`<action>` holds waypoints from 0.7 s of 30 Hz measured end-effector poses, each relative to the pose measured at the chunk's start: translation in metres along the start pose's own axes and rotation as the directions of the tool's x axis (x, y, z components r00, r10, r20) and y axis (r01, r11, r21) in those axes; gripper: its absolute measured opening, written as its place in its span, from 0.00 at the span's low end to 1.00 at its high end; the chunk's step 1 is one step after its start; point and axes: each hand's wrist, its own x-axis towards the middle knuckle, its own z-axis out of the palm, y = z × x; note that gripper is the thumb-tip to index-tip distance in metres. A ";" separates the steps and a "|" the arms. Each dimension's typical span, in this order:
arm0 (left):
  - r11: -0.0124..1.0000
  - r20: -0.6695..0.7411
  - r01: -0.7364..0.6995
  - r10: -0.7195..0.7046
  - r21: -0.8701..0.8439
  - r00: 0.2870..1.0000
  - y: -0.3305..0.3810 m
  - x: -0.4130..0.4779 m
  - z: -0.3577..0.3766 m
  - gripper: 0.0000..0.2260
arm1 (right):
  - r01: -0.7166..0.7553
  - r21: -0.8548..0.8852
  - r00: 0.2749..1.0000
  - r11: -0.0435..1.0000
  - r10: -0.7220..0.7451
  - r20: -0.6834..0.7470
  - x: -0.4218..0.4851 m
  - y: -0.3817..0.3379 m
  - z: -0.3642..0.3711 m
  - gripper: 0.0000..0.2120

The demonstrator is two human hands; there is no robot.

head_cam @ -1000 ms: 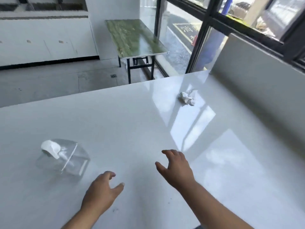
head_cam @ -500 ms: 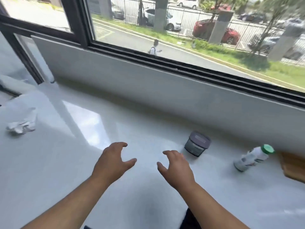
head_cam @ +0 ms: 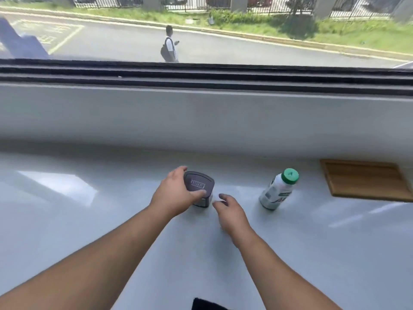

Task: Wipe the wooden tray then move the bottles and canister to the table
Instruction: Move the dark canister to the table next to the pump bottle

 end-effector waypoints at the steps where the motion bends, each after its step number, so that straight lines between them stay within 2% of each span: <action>1: 0.993 0.020 0.071 -0.069 -0.097 0.997 0.000 0.002 0.000 0.45 | -0.042 0.069 0.999 0.997 0.040 0.028 0.001 -0.003 0.002 0.27; 3: 0.937 0.070 0.209 -0.197 -0.279 0.978 0.006 0.022 0.019 0.42 | -0.142 0.187 0.988 0.972 0.127 0.093 0.022 0.007 -0.004 0.25; 5: 0.860 0.086 0.281 -0.271 -0.425 0.959 0.001 0.023 0.020 0.36 | -0.182 0.296 0.979 0.938 0.146 0.141 0.022 0.007 0.001 0.13; 7: 0.829 0.089 0.305 -0.299 -0.468 0.950 -0.003 0.027 0.024 0.32 | -0.229 0.418 0.968 0.879 0.159 0.196 0.023 0.007 0.003 0.02; 10: 0.839 0.102 0.293 -0.277 -0.458 0.955 -0.007 0.022 0.025 0.28 | -0.250 0.495 0.964 0.832 0.167 0.206 0.025 0.003 0.013 0.09; 12: 0.859 0.097 0.278 -0.262 -0.431 0.960 -0.009 0.014 0.023 0.29 | -0.252 0.523 0.964 0.814 0.168 0.204 0.023 0.000 0.023 0.13; 17: 0.907 0.019 0.225 -0.234 -0.357 0.972 -0.029 -0.016 -0.008 0.35 | -0.246 0.500 0.963 0.830 0.150 0.224 -0.003 -0.014 0.056 0.16; 21: 0.893 -0.016 0.244 -0.270 -0.379 0.963 -0.077 -0.048 -0.045 0.34 | -0.249 0.421 0.955 0.872 0.147 0.259 -0.036 -0.031 0.102 0.16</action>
